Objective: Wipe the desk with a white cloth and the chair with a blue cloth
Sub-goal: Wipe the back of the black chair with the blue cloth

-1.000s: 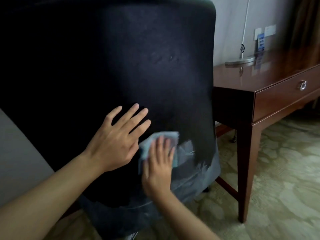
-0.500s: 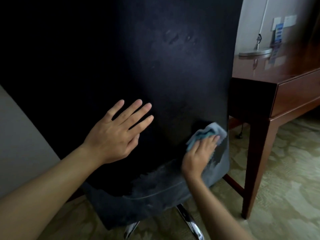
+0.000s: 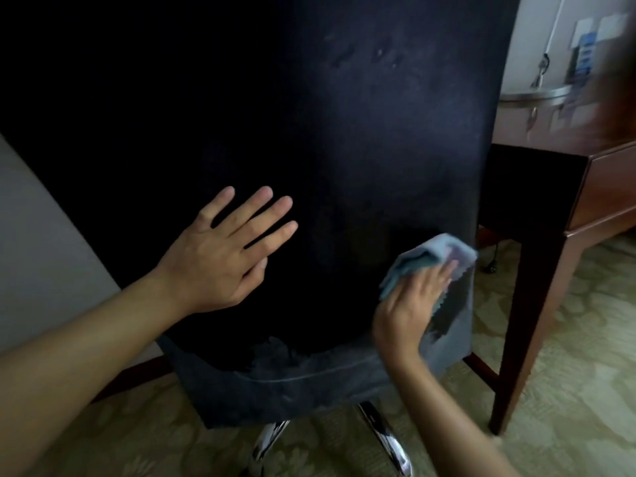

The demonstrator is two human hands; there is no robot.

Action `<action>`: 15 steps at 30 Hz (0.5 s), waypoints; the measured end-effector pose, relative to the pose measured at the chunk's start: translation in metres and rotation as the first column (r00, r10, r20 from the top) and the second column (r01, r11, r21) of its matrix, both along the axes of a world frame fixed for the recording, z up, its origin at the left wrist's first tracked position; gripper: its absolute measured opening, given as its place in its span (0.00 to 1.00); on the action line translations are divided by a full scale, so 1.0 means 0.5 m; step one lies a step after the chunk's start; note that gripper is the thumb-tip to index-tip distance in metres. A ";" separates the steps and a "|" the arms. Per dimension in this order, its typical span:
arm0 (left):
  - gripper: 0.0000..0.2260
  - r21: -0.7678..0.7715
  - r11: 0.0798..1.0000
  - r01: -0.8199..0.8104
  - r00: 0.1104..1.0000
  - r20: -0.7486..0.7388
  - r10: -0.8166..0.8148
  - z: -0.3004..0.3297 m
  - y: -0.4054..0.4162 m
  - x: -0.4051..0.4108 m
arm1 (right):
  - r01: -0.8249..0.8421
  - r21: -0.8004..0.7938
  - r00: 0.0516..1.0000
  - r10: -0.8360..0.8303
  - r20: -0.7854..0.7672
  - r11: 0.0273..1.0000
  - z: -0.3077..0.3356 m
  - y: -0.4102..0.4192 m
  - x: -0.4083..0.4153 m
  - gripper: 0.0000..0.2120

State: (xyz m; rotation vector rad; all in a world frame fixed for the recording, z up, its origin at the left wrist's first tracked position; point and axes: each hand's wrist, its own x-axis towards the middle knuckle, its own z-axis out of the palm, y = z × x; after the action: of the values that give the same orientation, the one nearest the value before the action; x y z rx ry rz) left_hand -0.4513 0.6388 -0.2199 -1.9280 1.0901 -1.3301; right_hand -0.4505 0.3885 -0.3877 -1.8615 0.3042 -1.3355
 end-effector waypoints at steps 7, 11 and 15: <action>0.28 0.069 0.995 -0.068 0.980 -0.182 0.080 -0.043 0.033 -0.080 | -0.263 -0.855 0.960 0.205 -0.189 0.446 -0.217 0.170 -0.080 0.24; 0.28 -0.132 0.980 -0.149 0.951 -0.289 0.106 -0.107 0.107 -0.121 | -0.148 -0.803 0.972 0.234 -0.011 0.577 -0.043 0.162 -0.051 0.25; 0.27 -0.419 0.880 -0.221 0.918 -0.395 0.042 -0.183 0.159 -0.146 | 0.011 -0.678 0.972 0.151 0.180 0.735 0.170 0.209 -0.008 0.23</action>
State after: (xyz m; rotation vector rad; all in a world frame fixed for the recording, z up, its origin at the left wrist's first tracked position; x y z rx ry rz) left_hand -0.5244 0.7181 -0.3115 -2.6456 0.8291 -1.2476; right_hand -0.4546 0.4929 -0.3030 -2.2323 -0.4426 -1.7334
